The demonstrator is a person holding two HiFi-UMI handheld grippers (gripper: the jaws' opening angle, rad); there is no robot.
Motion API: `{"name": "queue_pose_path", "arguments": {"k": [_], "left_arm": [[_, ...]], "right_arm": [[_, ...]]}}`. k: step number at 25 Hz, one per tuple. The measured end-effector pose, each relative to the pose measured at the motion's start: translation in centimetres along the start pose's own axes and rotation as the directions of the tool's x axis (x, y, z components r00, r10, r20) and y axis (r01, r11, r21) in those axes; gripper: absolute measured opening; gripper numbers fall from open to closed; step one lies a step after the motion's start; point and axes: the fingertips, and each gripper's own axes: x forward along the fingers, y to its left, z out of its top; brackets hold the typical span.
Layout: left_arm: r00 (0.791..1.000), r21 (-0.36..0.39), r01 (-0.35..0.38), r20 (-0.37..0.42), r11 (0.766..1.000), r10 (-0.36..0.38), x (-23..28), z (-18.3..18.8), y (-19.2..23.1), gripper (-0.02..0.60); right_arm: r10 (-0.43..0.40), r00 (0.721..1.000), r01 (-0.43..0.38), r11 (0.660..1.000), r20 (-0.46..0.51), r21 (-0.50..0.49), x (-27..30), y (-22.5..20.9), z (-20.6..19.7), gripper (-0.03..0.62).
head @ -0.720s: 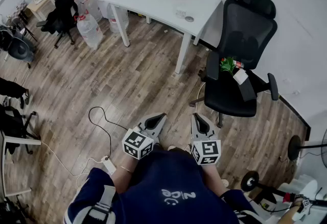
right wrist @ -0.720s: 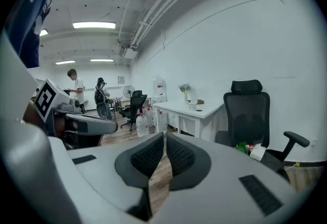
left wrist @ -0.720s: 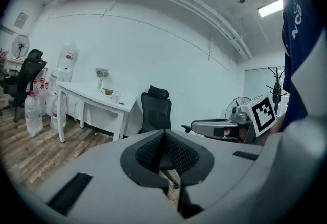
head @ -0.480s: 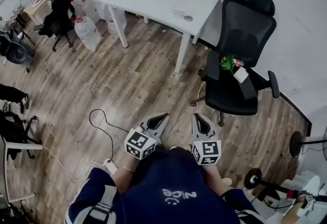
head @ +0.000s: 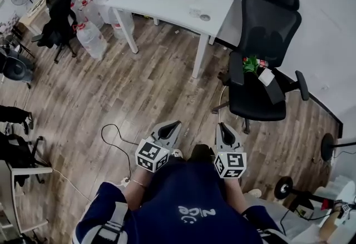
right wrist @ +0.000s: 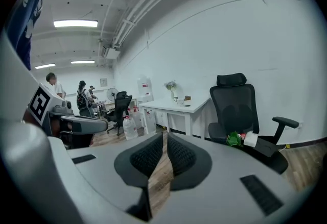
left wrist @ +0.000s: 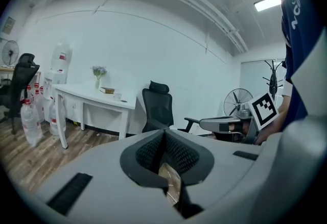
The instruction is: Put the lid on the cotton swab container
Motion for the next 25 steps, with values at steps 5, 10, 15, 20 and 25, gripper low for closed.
{"name": "queue_pose_path", "arguments": {"k": [5,10,15,20,25], "left_arm": [[1.0,-0.023,0.009,-0.019,1.0,-0.01,1.9,-0.5,0.7,0.021],[0.999,-0.005,-0.016,-0.03,1.0,0.016,5.8,0.9,2.6,0.021],[0.998,-0.003,-0.059,-0.012,0.998,0.059,10.6,4.1,5.1,0.021],[0.994,-0.009,-0.105,0.012,0.994,0.105,16.0,6.7,6.9,0.021],[0.991,-0.024,-0.133,0.013,0.991,0.133,20.5,7.8,7.0,0.021]], "right_arm": [[0.004,1.0,-0.004,1.0,-0.026,-0.006,2.1,-1.4,-0.1,0.057],[0.028,0.999,-0.028,1.0,-0.029,0.008,6.1,-4.4,1.1,0.057],[0.076,0.997,-0.077,0.997,-0.028,-0.012,11.0,-8.2,3.7,0.057],[0.135,0.991,-0.135,0.991,-0.005,-0.021,15.6,-11.7,6.2,0.057],[0.195,0.981,-0.195,0.98,-0.002,-0.042,18.8,-14.6,8.0,0.057]]}}
